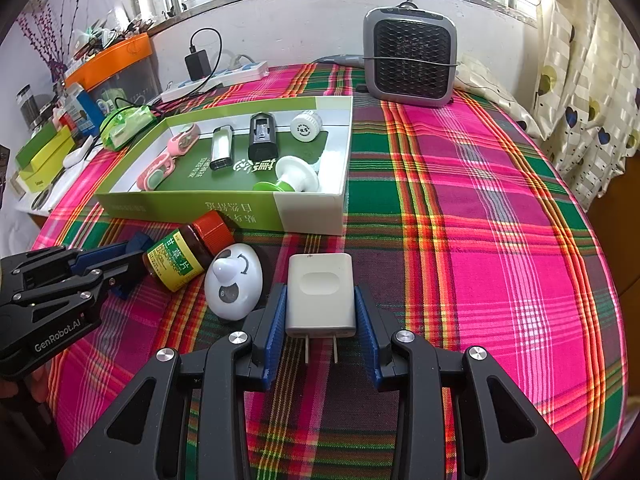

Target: Organize rigid objects

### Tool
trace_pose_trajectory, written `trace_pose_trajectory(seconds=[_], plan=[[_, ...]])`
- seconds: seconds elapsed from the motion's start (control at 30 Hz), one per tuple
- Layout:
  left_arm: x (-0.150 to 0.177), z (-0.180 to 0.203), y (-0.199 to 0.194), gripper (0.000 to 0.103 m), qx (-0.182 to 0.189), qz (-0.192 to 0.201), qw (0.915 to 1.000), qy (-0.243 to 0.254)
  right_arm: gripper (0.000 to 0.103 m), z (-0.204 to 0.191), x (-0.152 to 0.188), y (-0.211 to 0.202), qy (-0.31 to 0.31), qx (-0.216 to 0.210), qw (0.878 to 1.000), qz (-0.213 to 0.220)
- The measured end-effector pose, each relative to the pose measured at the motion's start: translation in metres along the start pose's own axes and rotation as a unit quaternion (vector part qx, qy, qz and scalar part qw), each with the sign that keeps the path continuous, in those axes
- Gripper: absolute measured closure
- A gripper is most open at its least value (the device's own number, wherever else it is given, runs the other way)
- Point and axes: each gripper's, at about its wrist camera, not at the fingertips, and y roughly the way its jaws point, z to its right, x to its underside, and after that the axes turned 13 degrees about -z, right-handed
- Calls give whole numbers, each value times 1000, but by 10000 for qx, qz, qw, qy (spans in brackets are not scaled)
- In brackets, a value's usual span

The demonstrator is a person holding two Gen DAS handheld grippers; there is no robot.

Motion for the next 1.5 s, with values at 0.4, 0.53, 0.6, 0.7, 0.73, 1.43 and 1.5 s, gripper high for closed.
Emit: trace_pose_trajectory(seconds=[0.4,0.53,0.6,0.7,0.73,1.43,1.5], plan=[[1,-2,-3,82,7,24,10000,-41,68,-1,0,0,-8,19,10000,16],[1,-2,-5,82,18,68,10000,-39,68,-2,1,-2,-49,35,10000,66],[1,-2,-5,82,32,76,10000,-40,68,-3,1,-3,-47,41,9999,80],[2,-2,-6,82,45,85,9999,-42,68,-2,2,-4,-45,32,9999,86],[2,-2,-6,82,47,87,9999,-38,68,-2,2,-4,-38,38,9999,94],[-1,-5,-30,82,95,363,9993,-83,68,-1,0,-24,-32,-91,9994,335],[-2,-5,-32,82,87,392,9992,-81,68,-1,-3,-27,-44,-85,9993,371]])
